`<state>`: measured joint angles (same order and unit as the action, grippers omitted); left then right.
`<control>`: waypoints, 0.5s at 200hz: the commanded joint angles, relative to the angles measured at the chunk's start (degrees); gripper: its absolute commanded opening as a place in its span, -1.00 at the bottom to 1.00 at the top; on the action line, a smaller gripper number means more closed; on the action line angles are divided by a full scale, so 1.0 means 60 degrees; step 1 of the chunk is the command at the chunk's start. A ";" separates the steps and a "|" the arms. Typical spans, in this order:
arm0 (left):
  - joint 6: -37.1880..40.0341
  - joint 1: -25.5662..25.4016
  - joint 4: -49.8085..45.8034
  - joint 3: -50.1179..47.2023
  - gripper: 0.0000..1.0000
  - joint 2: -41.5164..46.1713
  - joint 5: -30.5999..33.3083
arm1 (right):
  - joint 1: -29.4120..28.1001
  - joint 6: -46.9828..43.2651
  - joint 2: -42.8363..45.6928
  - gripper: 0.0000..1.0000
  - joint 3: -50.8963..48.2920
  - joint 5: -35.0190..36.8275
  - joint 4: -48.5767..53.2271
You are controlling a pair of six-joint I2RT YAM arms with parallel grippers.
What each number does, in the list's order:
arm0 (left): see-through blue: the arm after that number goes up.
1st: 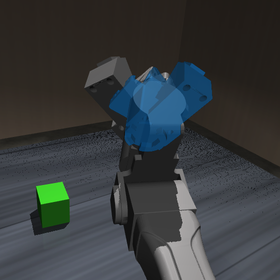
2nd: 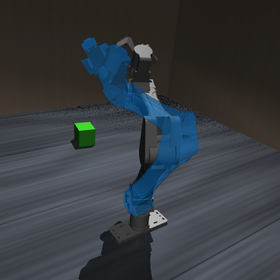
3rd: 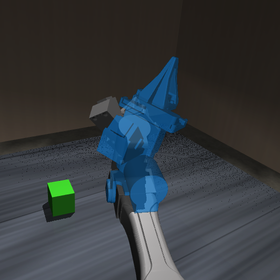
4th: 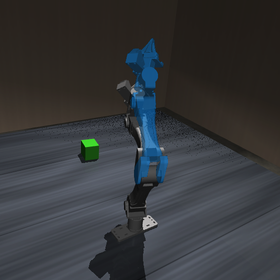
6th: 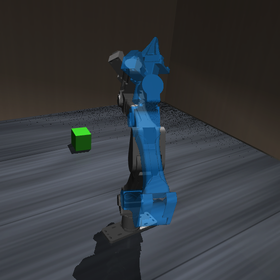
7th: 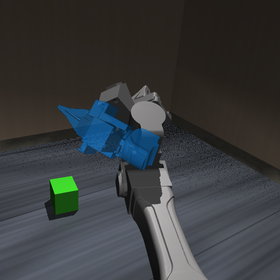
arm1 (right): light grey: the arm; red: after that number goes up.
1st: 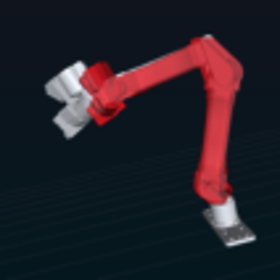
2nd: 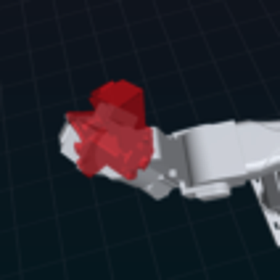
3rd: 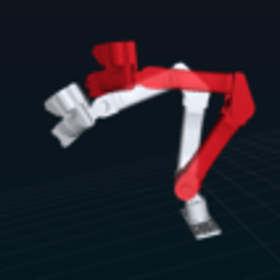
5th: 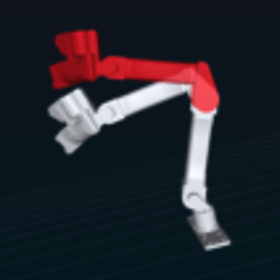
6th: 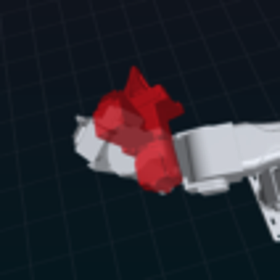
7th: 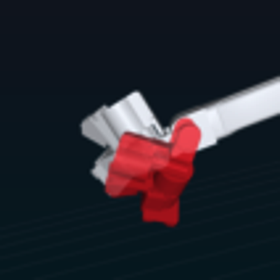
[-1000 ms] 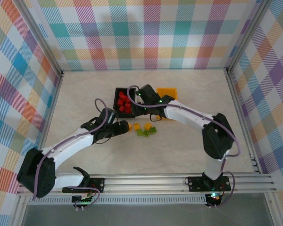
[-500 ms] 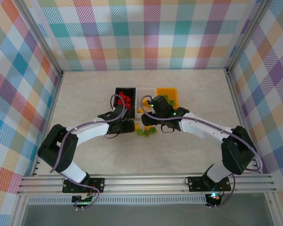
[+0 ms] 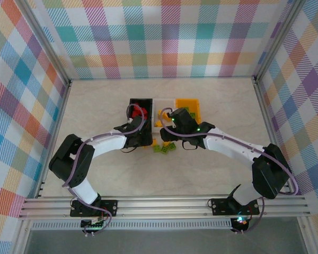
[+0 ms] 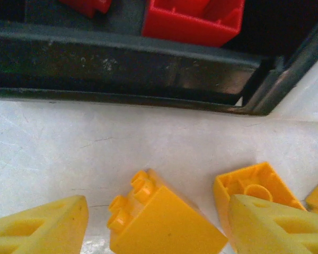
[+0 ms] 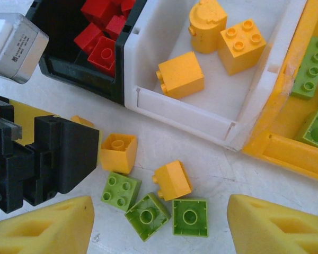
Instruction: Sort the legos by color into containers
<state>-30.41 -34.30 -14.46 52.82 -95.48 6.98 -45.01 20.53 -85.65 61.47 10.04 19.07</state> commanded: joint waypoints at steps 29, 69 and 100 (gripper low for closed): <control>-0.0050 0.0019 -0.0717 -0.0422 0.15 0.0382 0.0023 | 0.0022 0.0062 0.0314 0.35 -0.0122 0.0091 -0.0231; 0.0044 0.0019 -0.0819 -0.0617 0.06 0.0630 0.0170 | 0.0047 0.0108 0.0234 0.36 -0.0123 0.0040 -0.0328; 0.0024 0.0019 -0.0640 -0.0524 0.09 0.0264 0.0078 | 0.0054 0.0129 0.0284 0.36 -0.0137 0.0054 -0.0290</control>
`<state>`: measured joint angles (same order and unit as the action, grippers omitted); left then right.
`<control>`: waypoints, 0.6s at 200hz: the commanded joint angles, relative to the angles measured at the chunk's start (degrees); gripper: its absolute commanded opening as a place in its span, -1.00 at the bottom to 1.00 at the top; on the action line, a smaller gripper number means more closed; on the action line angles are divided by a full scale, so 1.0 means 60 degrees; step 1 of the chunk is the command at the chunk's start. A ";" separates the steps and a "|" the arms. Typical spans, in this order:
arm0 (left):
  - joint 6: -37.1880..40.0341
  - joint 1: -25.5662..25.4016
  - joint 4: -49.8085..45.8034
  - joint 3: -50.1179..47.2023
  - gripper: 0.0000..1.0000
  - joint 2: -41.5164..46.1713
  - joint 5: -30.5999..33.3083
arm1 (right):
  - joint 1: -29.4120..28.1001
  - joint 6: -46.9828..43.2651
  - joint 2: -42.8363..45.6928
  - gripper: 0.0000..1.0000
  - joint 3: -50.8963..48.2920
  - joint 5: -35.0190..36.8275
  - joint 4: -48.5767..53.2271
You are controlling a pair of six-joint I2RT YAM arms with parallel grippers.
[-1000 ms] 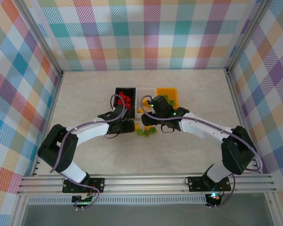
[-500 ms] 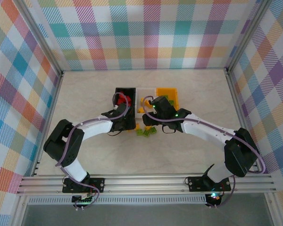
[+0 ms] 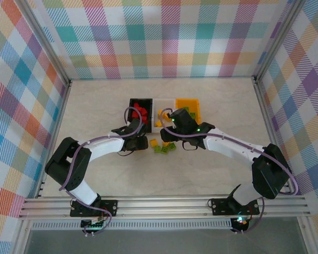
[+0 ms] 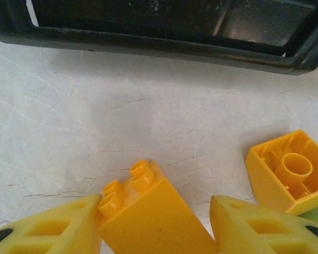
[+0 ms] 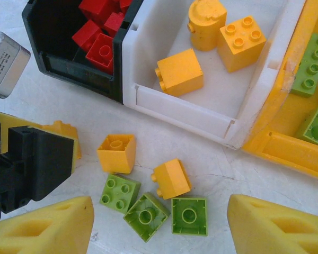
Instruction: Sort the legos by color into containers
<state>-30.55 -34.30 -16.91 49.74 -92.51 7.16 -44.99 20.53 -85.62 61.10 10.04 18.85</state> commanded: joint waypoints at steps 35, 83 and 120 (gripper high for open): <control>0.0030 0.0019 -0.0265 -0.0008 -0.12 -0.0176 -0.0133 | 0.0063 0.0152 0.0449 0.36 -0.0229 0.0113 -0.0247; -0.0025 -0.0039 -0.0864 -0.0006 -0.24 0.0904 -0.0282 | 0.0261 0.0269 0.0614 0.36 -0.0409 0.0084 -0.0417; -0.0007 -0.0196 -0.1490 0.0635 -0.25 0.1600 -0.0473 | 0.0484 0.0363 0.1071 0.37 -0.0764 0.0120 -0.0430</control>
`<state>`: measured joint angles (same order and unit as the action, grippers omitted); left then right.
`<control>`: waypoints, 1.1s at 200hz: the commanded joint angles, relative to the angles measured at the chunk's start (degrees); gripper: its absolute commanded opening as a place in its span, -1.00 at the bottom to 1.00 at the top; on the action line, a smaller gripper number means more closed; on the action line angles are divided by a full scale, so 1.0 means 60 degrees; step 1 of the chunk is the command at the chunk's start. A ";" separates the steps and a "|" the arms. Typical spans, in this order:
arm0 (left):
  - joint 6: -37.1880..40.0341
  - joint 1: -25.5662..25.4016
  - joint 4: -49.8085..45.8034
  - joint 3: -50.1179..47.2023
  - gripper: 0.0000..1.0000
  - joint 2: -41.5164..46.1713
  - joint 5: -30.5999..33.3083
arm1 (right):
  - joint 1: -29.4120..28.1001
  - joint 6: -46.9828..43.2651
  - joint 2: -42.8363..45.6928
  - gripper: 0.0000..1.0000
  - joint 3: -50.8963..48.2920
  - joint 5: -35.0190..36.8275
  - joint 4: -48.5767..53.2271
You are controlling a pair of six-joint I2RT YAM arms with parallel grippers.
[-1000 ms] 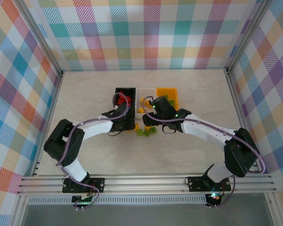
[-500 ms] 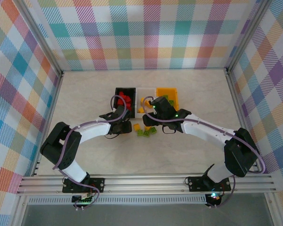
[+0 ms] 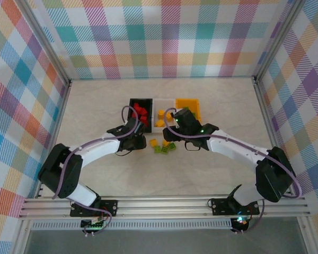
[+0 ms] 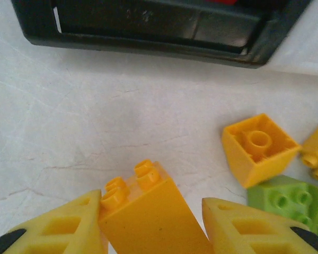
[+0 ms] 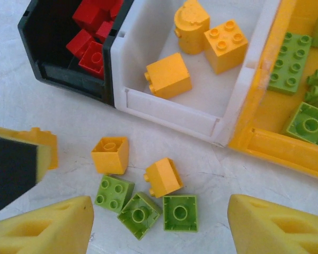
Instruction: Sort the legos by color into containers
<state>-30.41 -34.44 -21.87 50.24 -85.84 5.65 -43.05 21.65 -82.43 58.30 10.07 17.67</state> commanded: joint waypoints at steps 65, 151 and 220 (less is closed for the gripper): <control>0.0440 -0.0369 -0.1332 0.4973 -0.29 -0.2130 -0.0342 | 0.0800 0.0508 0.1668 0.38 -0.1487 0.0036 -0.0225; 0.0851 -0.0354 -0.3503 1.1576 -0.33 -0.7060 0.0595 | 0.1035 0.0507 0.2203 0.39 -0.1908 -0.0150 -0.0060; 0.0779 -0.0607 -0.3115 1.1416 0.28 -0.6139 0.0203 | 0.1030 0.0272 0.2345 0.45 -0.2097 -0.0767 -0.0191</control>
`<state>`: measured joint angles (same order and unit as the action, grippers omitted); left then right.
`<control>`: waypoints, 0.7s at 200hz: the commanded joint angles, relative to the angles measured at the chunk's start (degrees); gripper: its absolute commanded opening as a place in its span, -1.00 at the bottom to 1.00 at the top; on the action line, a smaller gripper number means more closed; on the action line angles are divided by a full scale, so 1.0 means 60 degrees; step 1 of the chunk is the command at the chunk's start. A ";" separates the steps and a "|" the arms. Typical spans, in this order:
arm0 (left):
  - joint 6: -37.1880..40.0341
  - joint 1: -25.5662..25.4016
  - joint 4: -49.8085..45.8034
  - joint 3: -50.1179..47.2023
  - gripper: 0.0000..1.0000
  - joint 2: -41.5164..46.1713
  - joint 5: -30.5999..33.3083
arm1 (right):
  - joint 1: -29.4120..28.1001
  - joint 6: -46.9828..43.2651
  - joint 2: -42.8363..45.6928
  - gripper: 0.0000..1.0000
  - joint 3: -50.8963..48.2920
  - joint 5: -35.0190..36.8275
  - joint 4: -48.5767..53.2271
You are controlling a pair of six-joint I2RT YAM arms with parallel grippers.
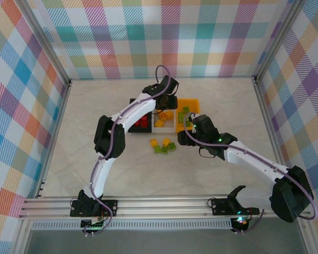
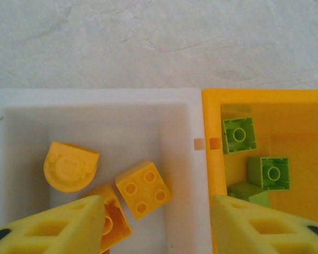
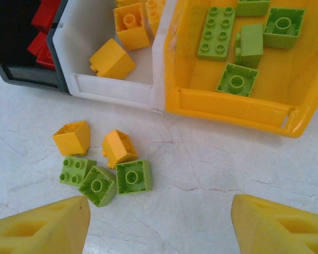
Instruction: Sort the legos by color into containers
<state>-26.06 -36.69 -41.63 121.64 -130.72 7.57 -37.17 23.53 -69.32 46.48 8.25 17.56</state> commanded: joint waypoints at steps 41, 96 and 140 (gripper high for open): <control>-0.0204 -0.0325 0.1465 -0.3620 0.68 0.3920 -0.0515 | -0.0209 -0.0239 -0.0628 0.44 -0.0003 -0.1009 -0.0291; -0.0934 -0.0389 0.3031 -0.8803 1.00 0.7713 -0.0821 | -0.0828 -0.0311 -0.2590 0.15 0.0248 -0.0408 -0.0431; -0.1379 -0.0388 0.2997 -1.0971 1.00 0.9802 -0.0538 | -0.1319 -0.0578 -0.3647 0.21 0.0540 0.0340 -0.0246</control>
<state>-32.03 -38.26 -25.28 59.79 -77.58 3.55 -43.42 21.54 -88.95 46.98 7.18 16.03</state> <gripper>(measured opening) 0.997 0.577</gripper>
